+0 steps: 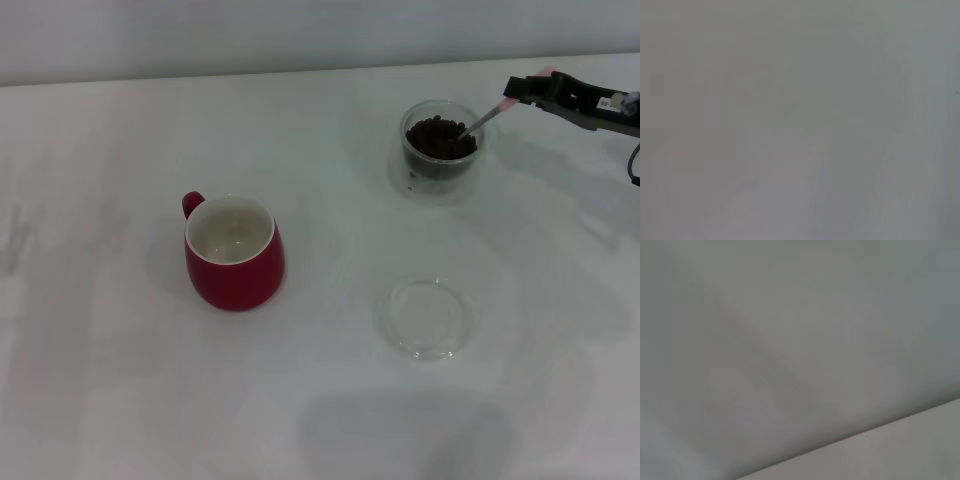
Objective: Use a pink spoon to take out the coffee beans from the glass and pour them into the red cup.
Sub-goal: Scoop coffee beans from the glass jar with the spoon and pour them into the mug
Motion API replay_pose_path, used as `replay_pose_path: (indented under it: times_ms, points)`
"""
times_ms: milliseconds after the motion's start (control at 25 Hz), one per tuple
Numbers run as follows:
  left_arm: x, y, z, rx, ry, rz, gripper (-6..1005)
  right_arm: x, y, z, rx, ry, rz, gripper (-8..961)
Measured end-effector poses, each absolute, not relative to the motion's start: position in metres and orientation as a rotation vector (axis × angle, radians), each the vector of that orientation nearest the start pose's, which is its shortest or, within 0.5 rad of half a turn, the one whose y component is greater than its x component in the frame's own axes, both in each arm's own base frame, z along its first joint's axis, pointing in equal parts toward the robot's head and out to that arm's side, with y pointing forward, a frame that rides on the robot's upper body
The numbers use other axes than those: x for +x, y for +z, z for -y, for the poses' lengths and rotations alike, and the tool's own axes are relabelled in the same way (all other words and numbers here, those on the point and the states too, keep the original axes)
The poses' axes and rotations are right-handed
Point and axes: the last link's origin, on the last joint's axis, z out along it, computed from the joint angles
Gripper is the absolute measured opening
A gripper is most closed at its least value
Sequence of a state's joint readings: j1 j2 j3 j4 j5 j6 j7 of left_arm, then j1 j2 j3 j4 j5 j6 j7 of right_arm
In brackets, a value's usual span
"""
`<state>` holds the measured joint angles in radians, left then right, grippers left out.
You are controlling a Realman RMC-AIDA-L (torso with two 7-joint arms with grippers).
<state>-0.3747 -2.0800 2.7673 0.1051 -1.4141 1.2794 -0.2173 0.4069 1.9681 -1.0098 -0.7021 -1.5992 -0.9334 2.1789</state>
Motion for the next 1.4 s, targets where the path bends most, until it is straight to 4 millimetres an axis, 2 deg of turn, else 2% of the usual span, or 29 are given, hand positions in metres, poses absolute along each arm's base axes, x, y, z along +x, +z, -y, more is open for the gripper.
replay_pose_path:
  times_ms: [320, 920, 1200, 1400]
  points:
    - [-0.358, 0.0, -0.297, -1.459, -0.718, 0.631, 891, 0.331, 0.06, -0.379, -1.755, 0.856, -1.608, 144]
    - [-0.359, 0.001, -0.297, -1.456, -0.718, 0.631, 891, 0.333, 0.058, -0.38, -1.687, 0.952, -1.733, 144]
    - [-0.359, 0.002, -0.296, -1.45, -0.719, 0.627, 891, 0.347, 0.056, -0.375, -1.605, 0.976, -1.824, 144]
    - [-0.36, 0.002, -0.295, -1.449, -0.718, 0.63, 891, 0.349, 0.059, -0.372, -1.563, 1.029, -1.842, 144]
